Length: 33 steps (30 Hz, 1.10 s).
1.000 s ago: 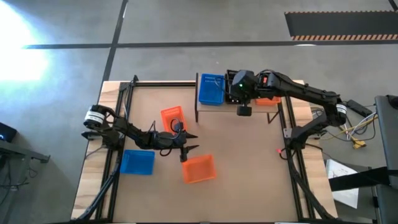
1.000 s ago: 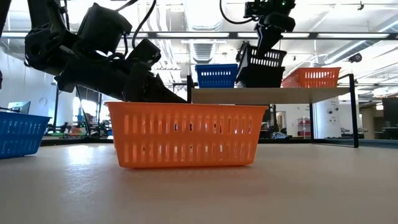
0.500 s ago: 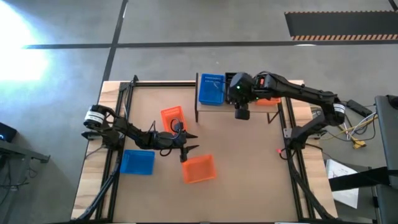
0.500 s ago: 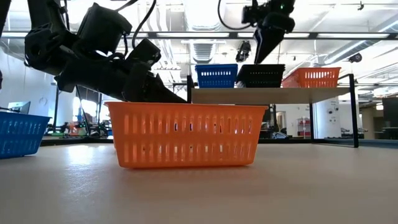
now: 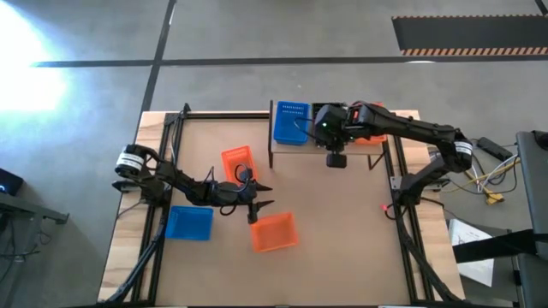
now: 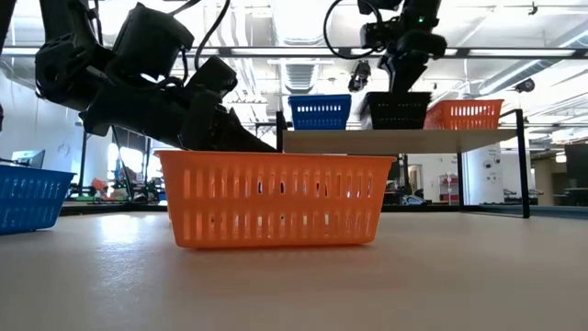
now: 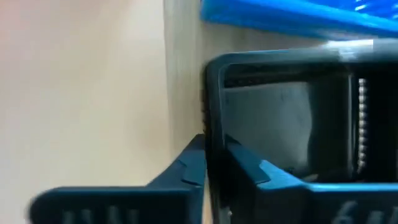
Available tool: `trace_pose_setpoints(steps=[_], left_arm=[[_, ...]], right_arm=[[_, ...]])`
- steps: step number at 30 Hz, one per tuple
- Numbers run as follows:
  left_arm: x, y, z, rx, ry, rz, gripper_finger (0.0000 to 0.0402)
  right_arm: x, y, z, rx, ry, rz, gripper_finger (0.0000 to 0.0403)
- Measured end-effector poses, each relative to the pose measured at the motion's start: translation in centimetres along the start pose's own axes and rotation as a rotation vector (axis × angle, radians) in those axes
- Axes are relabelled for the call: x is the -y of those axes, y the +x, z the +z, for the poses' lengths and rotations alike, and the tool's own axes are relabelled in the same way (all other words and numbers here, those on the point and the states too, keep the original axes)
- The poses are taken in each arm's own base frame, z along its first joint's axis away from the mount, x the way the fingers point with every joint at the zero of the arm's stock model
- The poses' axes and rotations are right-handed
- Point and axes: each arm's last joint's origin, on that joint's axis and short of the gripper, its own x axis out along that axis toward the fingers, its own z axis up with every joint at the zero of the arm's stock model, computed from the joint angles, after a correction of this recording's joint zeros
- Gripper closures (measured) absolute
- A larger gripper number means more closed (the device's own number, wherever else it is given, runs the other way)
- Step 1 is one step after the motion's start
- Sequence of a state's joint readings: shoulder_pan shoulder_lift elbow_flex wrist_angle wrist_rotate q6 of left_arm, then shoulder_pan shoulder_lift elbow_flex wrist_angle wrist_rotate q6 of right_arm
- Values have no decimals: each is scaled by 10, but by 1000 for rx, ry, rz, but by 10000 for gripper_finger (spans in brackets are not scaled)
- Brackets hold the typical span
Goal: Stack baskets on shelf by color
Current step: Stack the black bin on top of the black bins on the shelf
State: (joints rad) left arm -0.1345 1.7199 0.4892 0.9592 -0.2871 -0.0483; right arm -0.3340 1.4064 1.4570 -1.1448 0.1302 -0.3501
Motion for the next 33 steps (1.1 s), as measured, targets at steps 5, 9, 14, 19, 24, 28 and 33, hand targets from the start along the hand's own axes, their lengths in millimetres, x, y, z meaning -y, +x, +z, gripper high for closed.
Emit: trace_pose_setpoints(steps=[5, 9, 14, 19, 24, 28, 33], left_arm=[[0, 0, 0, 1, 0, 0, 217], [0, 0, 0, 2, 0, 0, 217], [0, 0, 0, 2, -1, 0, 217], [0, 0, 0, 3, -1, -1, 217], [1, 0, 1, 4, -1, -3, 217], [1, 0, 1, 4, -1, -5, 217], [1, 0, 1, 4, -1, -5, 217]], right_arm=[[-1, -5, -5, -17, 41, 6, 383], [-1, -5, -4, -5, 9, 5, 382], [-1, -5, -3, -2, -3, 4, 382], [1, -1, 1, 22, -23, -5, 382], [1, 2, 3, 21, -26, -9, 377], [1, 2, 3, 21, -26, -9, 351], [2, 0, 2, 8, -24, -52, 293]])
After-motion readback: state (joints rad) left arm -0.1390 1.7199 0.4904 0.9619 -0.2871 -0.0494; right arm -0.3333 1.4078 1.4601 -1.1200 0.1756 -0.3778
